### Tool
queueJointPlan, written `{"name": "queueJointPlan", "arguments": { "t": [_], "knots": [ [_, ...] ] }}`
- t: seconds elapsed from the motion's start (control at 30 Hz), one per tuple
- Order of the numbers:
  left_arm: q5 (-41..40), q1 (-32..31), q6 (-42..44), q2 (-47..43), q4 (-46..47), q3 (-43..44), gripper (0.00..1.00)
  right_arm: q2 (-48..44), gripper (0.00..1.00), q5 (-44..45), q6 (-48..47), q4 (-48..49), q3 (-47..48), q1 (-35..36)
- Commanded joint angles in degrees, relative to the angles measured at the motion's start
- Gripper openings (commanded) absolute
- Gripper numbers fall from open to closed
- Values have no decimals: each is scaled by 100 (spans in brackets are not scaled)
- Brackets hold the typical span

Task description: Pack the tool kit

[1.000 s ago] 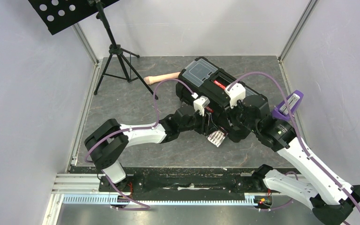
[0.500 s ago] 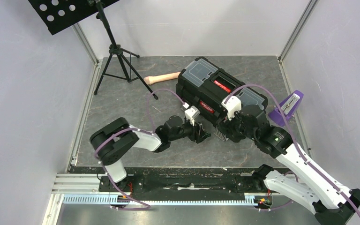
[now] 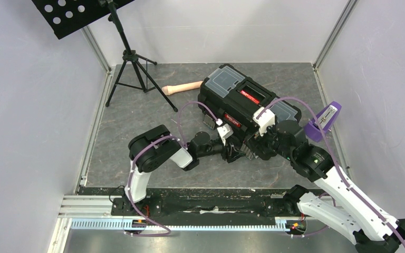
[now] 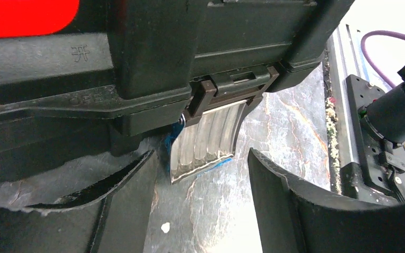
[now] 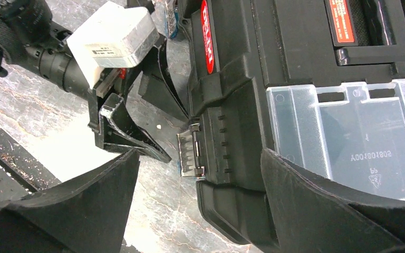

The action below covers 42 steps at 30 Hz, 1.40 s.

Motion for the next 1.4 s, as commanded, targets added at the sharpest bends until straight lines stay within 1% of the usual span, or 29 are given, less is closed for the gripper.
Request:
{"name": "queueJointPlan", "arguments": {
  "t": [0.0,0.1,0.3,0.37,0.47,0.6,0.77,0.93,1.13,1.2,1.37],
  "knots": [
    [390,35,256,384,792,325,70,-90,88,53,-137,227,-53,-20],
    [604,30,106,507,829,430,69,-98,88,56,-135,221,-89,-22],
    [767,30,-320,751,1022,585,68,-78,88,57,-135,256,-158,-15],
    [894,30,-498,767,1088,632,65,-89,88,48,-126,271,-169,-18],
    [1061,31,-688,682,1156,599,57,-117,88,57,-101,289,-186,-23],
    [1036,57,-780,368,1198,360,42,-184,88,70,-93,289,-222,-18],
    [1055,134,-1097,-82,1101,205,39,-240,88,-40,-162,281,-331,-19],
    [1227,153,-1571,-459,357,368,37,-206,88,-469,-402,267,-456,-18],
    [1356,153,-1936,-730,-1135,809,33,-10,83,-939,-687,-12,-477,16],
    [1325,153,-1968,-883,-1788,981,33,-5,81,-995,-782,-61,-508,67],
    [1338,153,-1915,-1082,-4089,1731,33,34,77,-1072,-880,-90,-599,202]
  ]
}}
